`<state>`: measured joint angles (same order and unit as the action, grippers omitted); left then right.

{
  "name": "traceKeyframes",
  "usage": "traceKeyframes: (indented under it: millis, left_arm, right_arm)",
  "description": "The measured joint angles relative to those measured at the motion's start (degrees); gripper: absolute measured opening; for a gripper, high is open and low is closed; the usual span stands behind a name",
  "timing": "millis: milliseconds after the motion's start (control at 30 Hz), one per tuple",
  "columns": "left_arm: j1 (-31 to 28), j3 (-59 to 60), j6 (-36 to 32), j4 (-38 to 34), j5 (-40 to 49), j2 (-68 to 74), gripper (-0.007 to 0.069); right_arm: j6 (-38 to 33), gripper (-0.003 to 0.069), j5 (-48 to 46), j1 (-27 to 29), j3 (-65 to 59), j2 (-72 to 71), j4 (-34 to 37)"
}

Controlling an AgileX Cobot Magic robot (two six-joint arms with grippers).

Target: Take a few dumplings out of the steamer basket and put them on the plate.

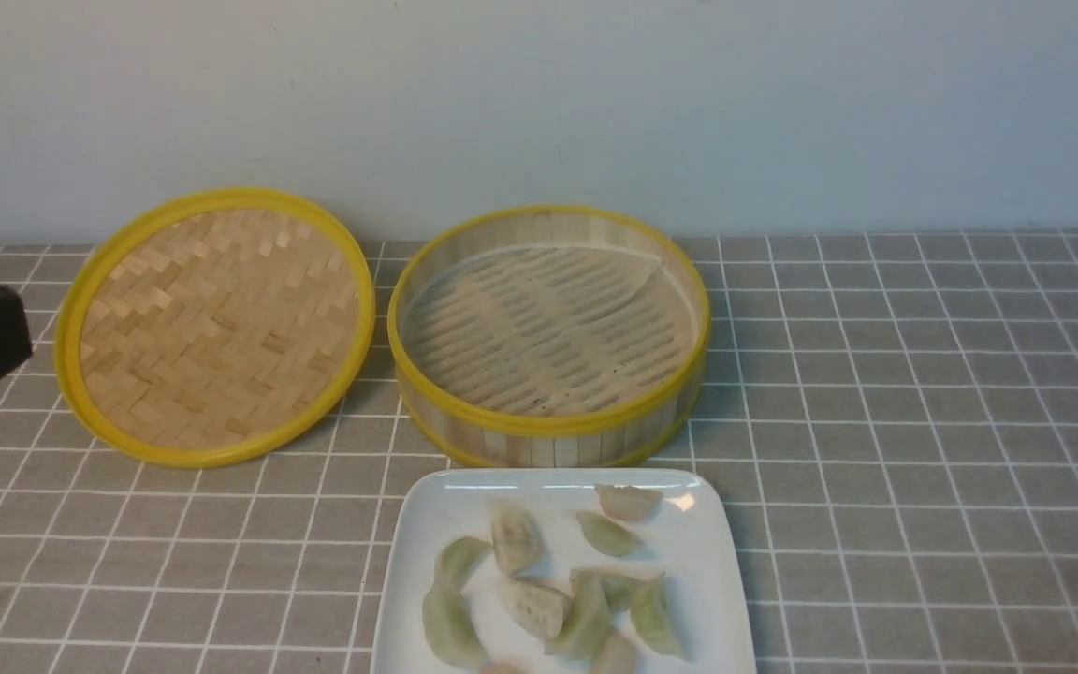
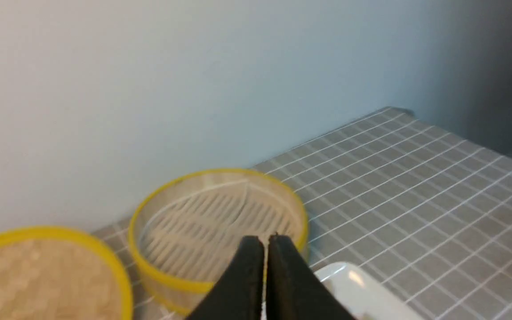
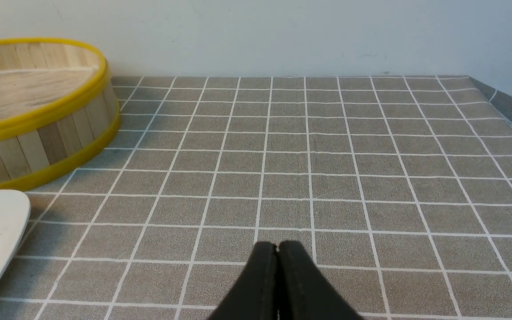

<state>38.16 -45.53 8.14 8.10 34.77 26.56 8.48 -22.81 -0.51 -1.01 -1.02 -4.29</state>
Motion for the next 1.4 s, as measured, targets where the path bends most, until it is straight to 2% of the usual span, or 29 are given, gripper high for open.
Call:
traceKeyframes:
  millis: [33, 67, 167, 267, 300, 367, 467, 633, 1400]
  left_arm:
    - [-0.5, 0.5, 0.0, -0.2, 0.0, -0.3, -0.0005]
    - [-5.1, 4.7, -0.2, -0.8, -0.6, -2.9, -0.0005]
    - [-13.1, 13.0, -1.6, -1.2, -2.8, -8.1, -0.0005]
    - [-23.6, 24.2, -4.7, -3.3, -7.0, -15.3, -0.0005]
    - [-24.7, 26.1, -5.1, -3.8, -7.4, -16.6, -0.0005]
    - [-30.5, 34.0, -6.5, -5.8, -10.0, -21.9, -0.0005]
    - [-34.5, 40.5, -7.3, -6.3, -10.7, -26.3, -0.0005]
    - [-36.1, 46.6, -7.8, -6.4, -11.2, -27.2, -0.0005]
    - [-36.5, 46.9, -8.1, -8.1, -12.7, -27.2, -0.0005]
  right_arm:
    - [0.0, -0.0015, 0.0, 0.0, 0.0, 0.0, 0.0]
    - [0.0, -0.0015, 0.0, 0.0, 0.0, 0.0, 0.0]
    - [0.0, -0.0015, 0.0, 0.0, 0.0, 0.0, 0.0]
    - [0.0, -0.0015, 0.0, 0.0, 0.0, 0.0, 0.0]
    - [0.0, -0.0015, 0.0, 0.0, 0.0, 0.0, 0.0]
    - [0.0, -0.0015, 0.0, 0.0, 0.0, 0.0, 0.0]
    - [0.0, -0.0015, 0.0, 0.0, 0.0, 0.0, 0.0]
    - [0.0, -0.0015, 0.0, 0.0, 0.0, 0.0, 0.0]
    - [-0.1, -0.0015, 0.0, 0.0, 0.0, 0.0, 0.0]
